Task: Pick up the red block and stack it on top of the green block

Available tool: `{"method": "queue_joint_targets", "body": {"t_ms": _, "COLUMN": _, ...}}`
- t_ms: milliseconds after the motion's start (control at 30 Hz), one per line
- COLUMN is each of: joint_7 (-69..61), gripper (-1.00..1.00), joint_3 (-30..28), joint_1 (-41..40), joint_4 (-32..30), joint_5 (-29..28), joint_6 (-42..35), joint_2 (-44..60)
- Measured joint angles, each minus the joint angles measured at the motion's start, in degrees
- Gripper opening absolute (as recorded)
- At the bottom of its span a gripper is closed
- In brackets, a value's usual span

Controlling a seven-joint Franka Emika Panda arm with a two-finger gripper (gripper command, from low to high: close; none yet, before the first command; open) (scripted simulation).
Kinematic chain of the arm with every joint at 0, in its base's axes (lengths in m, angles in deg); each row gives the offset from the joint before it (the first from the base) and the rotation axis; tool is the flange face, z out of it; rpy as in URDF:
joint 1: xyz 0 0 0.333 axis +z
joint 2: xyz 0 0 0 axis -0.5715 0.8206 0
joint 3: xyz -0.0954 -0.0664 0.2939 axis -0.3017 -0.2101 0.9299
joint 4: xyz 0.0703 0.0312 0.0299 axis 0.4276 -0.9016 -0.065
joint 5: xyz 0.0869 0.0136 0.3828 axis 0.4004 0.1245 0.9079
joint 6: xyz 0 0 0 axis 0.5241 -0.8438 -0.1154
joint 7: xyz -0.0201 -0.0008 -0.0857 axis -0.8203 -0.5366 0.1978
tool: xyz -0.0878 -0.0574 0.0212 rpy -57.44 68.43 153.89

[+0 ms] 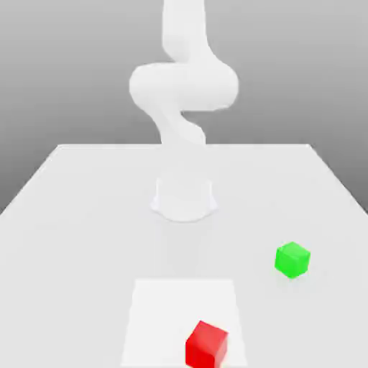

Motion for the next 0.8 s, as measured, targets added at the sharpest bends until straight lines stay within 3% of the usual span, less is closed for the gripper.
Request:
{"method": "queue_joint_targets", "body": {"t_ms": 267, "joint_7": -19.65, "gripper": 0.0, "joint_3": -7.13, "joint_1": 8.71, "joint_4": -2.1, "joint_5": 5.36, "joint_6": 5.52, "joint_2": 17.07}}
{"method": "queue_joint_targets", "body": {"t_ms": 533, "joint_7": -38.61, "gripper": 0.0, "joint_3": -10.06, "joint_1": 13.39, "joint_4": -4.15, "joint_5": 10.28, "joint_6": 10.9, "joint_2": 33.81}}
{"method": "queue_joint_targets", "body": {"t_ms": 800, "joint_7": -52.79, "gripper": 0.0, "joint_3": -9.61, "joint_1": 14.23, "joint_4": -6.47, "joint_5": 8.4, "joint_6": 17.04, "joint_2": 49.24}}
